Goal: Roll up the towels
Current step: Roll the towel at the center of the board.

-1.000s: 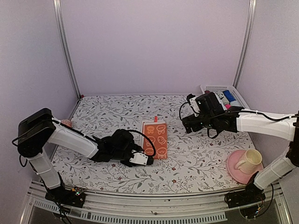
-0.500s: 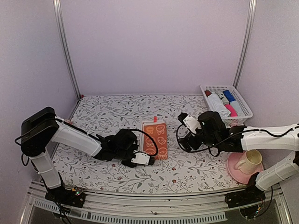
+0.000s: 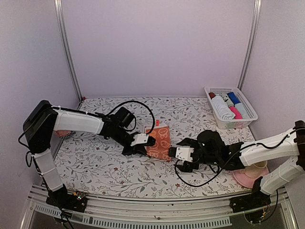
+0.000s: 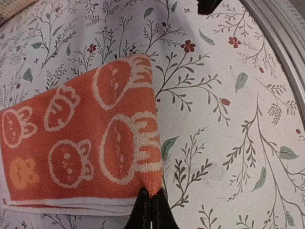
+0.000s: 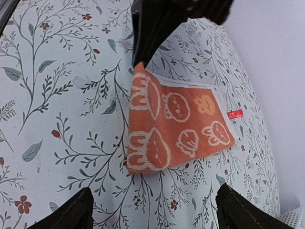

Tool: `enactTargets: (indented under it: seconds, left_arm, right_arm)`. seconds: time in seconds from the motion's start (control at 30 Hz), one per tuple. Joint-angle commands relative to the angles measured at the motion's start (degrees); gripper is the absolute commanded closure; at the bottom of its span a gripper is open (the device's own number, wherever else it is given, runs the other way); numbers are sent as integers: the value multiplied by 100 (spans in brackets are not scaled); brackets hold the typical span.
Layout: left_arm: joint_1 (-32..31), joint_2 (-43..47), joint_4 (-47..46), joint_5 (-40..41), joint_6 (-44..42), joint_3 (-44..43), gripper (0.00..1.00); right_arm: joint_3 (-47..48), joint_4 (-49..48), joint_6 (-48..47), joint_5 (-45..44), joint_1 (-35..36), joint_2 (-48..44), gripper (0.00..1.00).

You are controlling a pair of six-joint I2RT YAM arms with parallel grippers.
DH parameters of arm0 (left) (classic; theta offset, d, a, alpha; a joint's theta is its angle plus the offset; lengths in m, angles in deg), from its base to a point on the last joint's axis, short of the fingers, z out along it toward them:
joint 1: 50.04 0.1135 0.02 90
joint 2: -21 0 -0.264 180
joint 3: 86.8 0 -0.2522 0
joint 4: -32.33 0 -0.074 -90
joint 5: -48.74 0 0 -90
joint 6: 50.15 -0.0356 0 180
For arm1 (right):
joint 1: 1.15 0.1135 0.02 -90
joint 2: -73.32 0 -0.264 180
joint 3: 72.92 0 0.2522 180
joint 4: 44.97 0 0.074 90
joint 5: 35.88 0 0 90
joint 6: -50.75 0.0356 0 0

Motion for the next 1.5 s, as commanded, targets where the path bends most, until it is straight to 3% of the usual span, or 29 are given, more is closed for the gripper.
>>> enactTargets:
  seconds: [0.0,0.1,0.43,0.53,0.7,0.8,1.07,1.47]
  left_arm:
    - [206,-294,1086,-1258,26,-268,100]
    - [270,-295,1196,-1391,24,-266,100]
    - [383,-454,1391,-1392,111,-484,100]
    - [408,-454,1391,-1366,150,-489,100]
    - [477,-454,1367,-1360,206,-500,100]
    - [497,-454,1347,-1366,244,-487,100]
    - [506,-361,1295,-1301,288,-353,100]
    - [515,-322,1259,-1309,288,-313,100]
  right_arm:
    - [50,-488,-741,-11,191,548,11]
    - [12,-888,-837,-149,239,968,12]
    - [143,-2276,-1196,-1880,725,2360,14]
    - [220,-2416,-1129,-2029,798,2564,24]
    - [133,-2554,-1199,-2121,1077,2685,28]
    - [130,-2576,-1109,-2206,1198,2668,41]
    - [193,-2888,-1003,-2718,1430,2943,59]
    - [234,-3800,-1427,-3580,1418,3385,61]
